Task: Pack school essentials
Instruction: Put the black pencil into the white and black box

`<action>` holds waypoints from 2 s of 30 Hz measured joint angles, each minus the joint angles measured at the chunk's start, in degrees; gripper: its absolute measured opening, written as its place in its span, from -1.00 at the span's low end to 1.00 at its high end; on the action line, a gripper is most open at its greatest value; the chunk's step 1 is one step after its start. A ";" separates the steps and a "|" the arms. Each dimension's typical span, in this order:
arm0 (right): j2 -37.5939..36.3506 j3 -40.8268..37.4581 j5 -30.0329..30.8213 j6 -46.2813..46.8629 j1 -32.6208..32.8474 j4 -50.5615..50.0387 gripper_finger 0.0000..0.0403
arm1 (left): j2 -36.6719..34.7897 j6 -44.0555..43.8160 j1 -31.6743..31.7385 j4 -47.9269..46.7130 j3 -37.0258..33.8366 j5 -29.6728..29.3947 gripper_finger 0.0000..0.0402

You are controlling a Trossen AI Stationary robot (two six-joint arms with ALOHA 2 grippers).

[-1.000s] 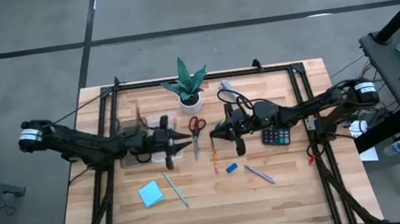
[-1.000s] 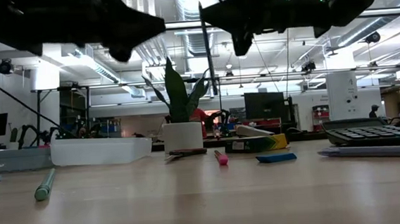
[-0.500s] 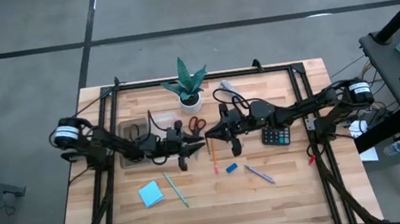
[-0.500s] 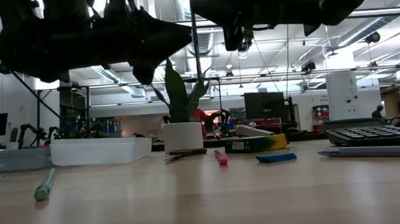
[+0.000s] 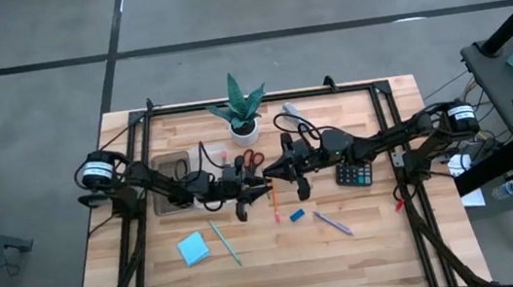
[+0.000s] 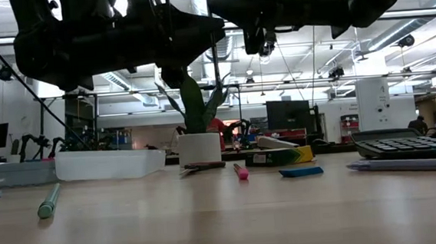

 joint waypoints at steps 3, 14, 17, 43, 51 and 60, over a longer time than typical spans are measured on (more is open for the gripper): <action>0.00 0.00 -0.08 -0.74 0.02 0.00 -0.94 | -0.03 0.00 0.00 -0.07 0.00 -0.02 -0.75; -0.02 -0.05 0.16 -0.17 0.02 -0.35 -0.82 | -0.03 -1.61 0.00 -0.39 0.00 -0.26 -0.97; -0.07 -0.18 0.35 0.08 -0.02 -0.90 -0.65 | -0.04 -2.36 -0.02 -0.41 -0.02 -0.26 -0.98; -27.69 -4.10 6.75 -11.57 -4.81 -58.25 -0.20 | -24.62 -46.53 6.60 -114.49 16.51 -14.50 -0.97; -30.49 -8.19 10.00 -17.01 -6.31 -58.29 -0.21 | -25.53 -57.66 7.19 -127.41 18.78 -6.20 -0.97; -30.36 -8.55 10.16 -16.59 -9.74 -58.13 -0.21 | -22.85 -60.03 11.08 -127.82 18.27 -3.13 -0.96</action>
